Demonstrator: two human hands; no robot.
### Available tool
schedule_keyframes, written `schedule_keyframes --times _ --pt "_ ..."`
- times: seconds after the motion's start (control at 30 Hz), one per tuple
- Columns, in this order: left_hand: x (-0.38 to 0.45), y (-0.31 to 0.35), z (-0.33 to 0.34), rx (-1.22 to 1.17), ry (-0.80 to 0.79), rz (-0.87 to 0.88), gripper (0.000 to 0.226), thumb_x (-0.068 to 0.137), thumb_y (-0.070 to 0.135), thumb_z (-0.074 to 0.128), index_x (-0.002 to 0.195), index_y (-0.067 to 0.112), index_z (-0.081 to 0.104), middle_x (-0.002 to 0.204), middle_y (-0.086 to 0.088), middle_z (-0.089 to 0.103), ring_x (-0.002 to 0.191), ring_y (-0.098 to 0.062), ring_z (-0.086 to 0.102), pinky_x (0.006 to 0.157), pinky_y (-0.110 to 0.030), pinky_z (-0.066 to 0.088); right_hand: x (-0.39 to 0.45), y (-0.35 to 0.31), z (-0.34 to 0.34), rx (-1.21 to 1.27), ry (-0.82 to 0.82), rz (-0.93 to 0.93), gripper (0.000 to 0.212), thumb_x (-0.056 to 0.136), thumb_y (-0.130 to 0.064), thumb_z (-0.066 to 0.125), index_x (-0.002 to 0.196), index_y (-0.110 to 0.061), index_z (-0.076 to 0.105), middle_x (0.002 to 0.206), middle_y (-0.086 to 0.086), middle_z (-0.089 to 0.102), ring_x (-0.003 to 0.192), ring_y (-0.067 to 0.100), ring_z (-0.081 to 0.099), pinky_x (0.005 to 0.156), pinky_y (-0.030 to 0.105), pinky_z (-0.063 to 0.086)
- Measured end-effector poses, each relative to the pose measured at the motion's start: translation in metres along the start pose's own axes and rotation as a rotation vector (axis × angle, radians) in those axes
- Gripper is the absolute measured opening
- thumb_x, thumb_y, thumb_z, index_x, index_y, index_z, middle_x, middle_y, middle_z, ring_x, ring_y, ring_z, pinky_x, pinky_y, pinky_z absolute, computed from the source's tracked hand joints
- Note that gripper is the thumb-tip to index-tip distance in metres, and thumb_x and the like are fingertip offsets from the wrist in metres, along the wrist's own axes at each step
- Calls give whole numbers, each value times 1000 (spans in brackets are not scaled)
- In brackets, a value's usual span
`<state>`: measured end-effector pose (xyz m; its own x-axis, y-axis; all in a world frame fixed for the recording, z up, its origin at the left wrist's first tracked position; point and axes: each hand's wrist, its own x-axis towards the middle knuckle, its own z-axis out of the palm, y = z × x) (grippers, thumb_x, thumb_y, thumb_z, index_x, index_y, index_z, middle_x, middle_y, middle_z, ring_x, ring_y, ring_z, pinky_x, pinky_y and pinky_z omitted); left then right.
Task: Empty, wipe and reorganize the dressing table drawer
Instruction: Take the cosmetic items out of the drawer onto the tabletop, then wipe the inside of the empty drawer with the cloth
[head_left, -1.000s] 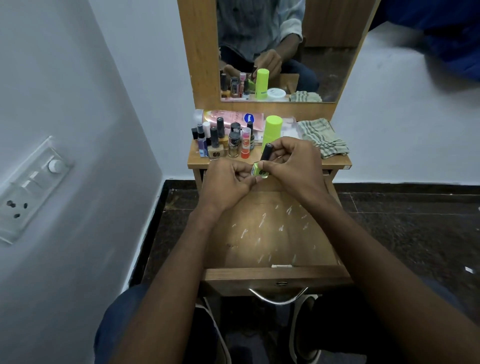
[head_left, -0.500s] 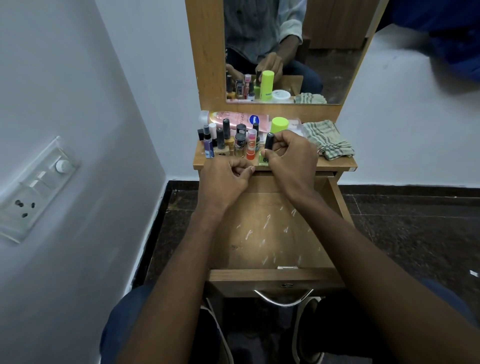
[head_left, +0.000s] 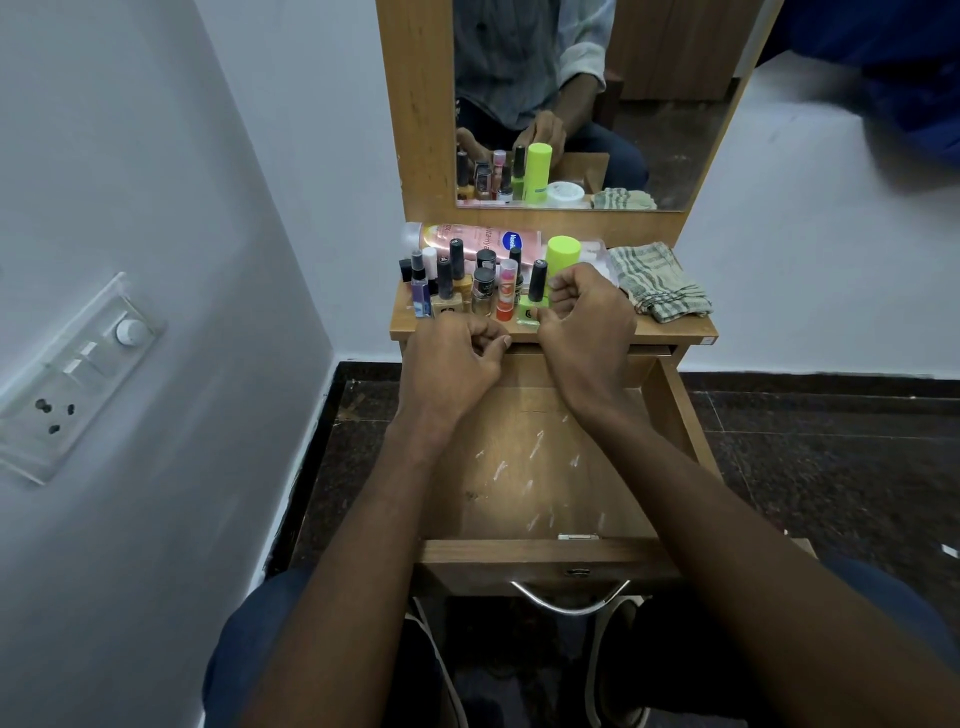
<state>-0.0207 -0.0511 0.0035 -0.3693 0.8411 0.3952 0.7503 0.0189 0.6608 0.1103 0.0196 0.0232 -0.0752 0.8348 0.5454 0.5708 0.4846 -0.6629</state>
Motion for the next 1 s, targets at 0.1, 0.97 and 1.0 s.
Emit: schedule_keyframes --times 0.1,0.97,1.0 --pt "0 1 -1 4 -2 1 15 94 25 82 108 21 85 93 7 82 76 -1 70 72 -22 61 -1 1 3 -22 -3 -6 30 76 0 84 94 -15 66 85 -4 65 77 13 62 68 34 57" --pt "28 123 50 175 21 109 14 95 18 69 97 19 83 93 -2 80 84 -23 73 71 -38 61 51 72 -70 -287 -10 134 15 86 -18 79 99 -12 73 109 9 68 103 25 63 72 28 45" --pt "31 128 53 189 33 116 14 96 18 69 98 19 83 95 -2 80 86 -24 73 70 -38 59 57 76 -70 -336 -60 145 27 86 -24 81 107 -10 73 116 11 66 112 27 59 76 30 45"
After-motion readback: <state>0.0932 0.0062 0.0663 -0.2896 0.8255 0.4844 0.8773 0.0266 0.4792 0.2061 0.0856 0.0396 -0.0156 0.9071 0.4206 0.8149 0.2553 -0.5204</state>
